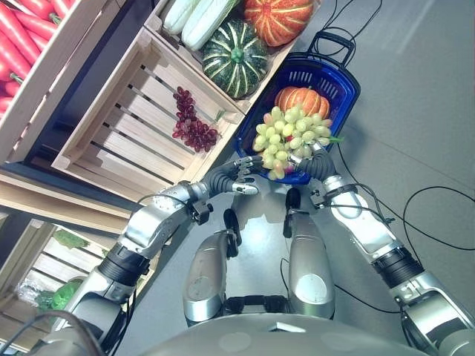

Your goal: Pick up fruits and vegetables into the basket

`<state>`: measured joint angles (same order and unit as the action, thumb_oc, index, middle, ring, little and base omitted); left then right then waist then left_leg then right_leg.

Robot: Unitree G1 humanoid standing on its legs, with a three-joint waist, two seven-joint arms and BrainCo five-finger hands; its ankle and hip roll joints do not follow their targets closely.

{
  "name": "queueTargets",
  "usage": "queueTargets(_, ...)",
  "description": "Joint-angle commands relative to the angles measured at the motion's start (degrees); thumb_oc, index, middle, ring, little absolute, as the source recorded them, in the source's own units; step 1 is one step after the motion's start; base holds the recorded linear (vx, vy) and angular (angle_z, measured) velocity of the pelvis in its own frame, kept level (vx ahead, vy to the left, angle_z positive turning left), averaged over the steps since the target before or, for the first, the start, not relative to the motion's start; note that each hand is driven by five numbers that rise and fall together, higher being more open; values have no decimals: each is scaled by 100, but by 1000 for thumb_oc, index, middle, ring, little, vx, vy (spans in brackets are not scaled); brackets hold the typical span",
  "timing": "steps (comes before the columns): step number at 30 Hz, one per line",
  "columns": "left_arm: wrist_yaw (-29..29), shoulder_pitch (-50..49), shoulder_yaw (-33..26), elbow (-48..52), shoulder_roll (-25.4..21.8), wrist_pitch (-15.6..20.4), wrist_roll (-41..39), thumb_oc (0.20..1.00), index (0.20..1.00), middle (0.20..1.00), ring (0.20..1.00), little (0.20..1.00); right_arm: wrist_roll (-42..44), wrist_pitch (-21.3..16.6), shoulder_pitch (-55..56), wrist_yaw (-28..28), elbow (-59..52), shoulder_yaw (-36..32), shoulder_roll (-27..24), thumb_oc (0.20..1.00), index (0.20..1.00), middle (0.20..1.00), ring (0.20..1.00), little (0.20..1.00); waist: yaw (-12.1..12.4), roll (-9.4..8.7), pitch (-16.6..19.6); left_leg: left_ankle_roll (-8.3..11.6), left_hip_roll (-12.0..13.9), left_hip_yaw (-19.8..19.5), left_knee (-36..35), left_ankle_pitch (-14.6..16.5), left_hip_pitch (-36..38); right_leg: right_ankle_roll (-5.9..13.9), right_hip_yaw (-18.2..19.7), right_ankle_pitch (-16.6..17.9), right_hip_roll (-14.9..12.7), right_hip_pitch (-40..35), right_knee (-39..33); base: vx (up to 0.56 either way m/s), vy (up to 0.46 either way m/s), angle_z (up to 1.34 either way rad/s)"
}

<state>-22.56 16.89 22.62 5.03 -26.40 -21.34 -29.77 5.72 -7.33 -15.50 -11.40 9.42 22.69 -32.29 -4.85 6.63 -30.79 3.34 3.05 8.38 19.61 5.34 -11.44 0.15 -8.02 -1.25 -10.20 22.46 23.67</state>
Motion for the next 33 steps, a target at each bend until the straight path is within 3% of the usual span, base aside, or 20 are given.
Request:
queueTargets(1,6,-150,-29,117,154,207,-140,1000,1000,1000,1000,1000,171,-657,-104,-168,-312,-230,181,200,200,200,200,200,-22,-10,324,-272,-66,48,264,128,-211,312,-2,-775,-161,-359,489,18,-8,-4)
queueTargets(6,16,-161,-44,30,210,168,-219,1000,1000,1000,1000,1000,193,-679,-120,-115,-148,-349,172,200,200,200,200,200,-30,-3,321,-272,-57,52,309,137,-219,293,-22,-785,-174,-342,541,21,-1,-5)
queueTargets(14,-66,-235,-138,16,324,351,-1070,1000,1000,1000,1000,1000,297,-588,-346,-12,212,-548,180,200,200,200,200,200,45,18,197,-291,-53,43,478,146,-452,263,-120,-843,-235,-108,824,2,-4,0)
queueTargets(15,-27,-261,-155,50,334,360,-1239,1000,1000,1000,1000,1000,352,-564,-432,-30,282,-568,170,200,200,200,200,200,83,21,140,-247,-70,-5,555,282,-477,307,-110,-1014,-248,-70,984,-61,-20,7)
queueTargets(16,-10,-259,-170,59,332,349,-1327,1000,1000,1000,1000,1000,377,-550,-488,-38,309,-578,165,200,200,200,200,200,99,29,110,-291,-69,26,510,135,-573,254,-165,-875,-251,16,942,-9,-33,8)
queueTargets(17,2,-288,-179,52,333,371,-1459,1000,1000,1000,1000,1000,398,-516,-548,-47,351,-590,155,200,200,200,200,200,133,28,103,-256,-96,-25,581,272,-623,306,-147,-1042,-261,79,1089,-65,-26,18)
queueTargets(24,288,-523,-249,-221,220,530,-1906,1000,1000,1000,1000,1000,685,-227,-1118,-152,814,-649,19,200,200,200,200,200,424,74,100,-285,-174,-73,734,243,-1460,279,-328,-1104,-284,852,1418,-70,-55,15)
queueTargets(29,309,-738,-296,-493,79,598,-1729,1000,1000,1000,1000,1000,1025,-64,-1476,-137,1263,-766,-178,200,200,200,200,200,656,137,100,-323,-211,-108,864,228,-2123,268,-458,-1116,-333,1475,1651,-72,-78,23)
queueTargets(33,12,-884,-263,-857,-150,669,-1100,1000,1000,1000,1000,1000,1422,171,-1806,-114,1674,-837,-378,200,200,200,200,200,847,218,100,-372,-211,-109,1005,226,-2776,259,-522,-1127,-366,2096,1878,-57,-61,23)
